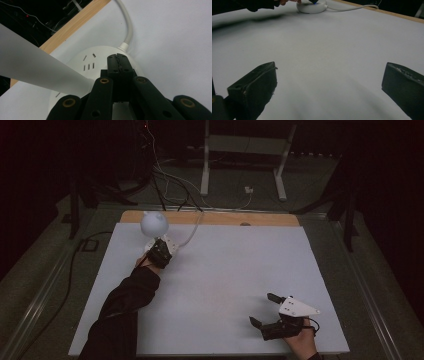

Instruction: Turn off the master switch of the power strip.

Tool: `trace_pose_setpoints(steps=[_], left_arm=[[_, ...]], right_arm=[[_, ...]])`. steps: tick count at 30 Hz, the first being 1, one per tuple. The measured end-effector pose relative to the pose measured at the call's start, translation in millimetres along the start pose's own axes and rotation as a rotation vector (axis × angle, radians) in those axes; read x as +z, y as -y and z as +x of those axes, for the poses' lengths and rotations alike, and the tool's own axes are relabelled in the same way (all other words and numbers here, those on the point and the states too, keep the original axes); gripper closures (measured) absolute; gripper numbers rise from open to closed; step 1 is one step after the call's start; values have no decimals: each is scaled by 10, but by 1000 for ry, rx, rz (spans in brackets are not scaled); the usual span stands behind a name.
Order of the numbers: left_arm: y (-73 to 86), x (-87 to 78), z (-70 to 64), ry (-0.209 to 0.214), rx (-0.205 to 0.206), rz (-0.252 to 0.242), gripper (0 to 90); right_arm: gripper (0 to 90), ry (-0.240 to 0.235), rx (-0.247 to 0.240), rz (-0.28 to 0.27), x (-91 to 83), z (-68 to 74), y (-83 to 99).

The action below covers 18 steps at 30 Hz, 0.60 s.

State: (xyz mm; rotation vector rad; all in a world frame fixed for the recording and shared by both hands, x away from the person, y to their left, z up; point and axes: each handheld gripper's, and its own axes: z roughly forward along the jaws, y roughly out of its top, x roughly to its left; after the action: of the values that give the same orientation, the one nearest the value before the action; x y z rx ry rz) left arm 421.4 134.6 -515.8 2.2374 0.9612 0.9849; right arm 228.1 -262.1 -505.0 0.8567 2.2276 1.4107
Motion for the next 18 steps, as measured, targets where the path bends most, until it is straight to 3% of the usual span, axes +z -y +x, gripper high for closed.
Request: trace_pose_setpoints(steps=[9,12,13,18], left_arm=[[-27,3,10,9,30,19,900],[-40,5,15,14,49,29,900],[-49,4,2,6,75,37,900],[-81,14,0,12,103,63,900]], right_arm=[[0,-1,0,1,3,-1,1],[0,-3,1,1,6,-2,4],[0,-3,1,1,7,-2,4],[0,-4,-2,2,7,0,2]])
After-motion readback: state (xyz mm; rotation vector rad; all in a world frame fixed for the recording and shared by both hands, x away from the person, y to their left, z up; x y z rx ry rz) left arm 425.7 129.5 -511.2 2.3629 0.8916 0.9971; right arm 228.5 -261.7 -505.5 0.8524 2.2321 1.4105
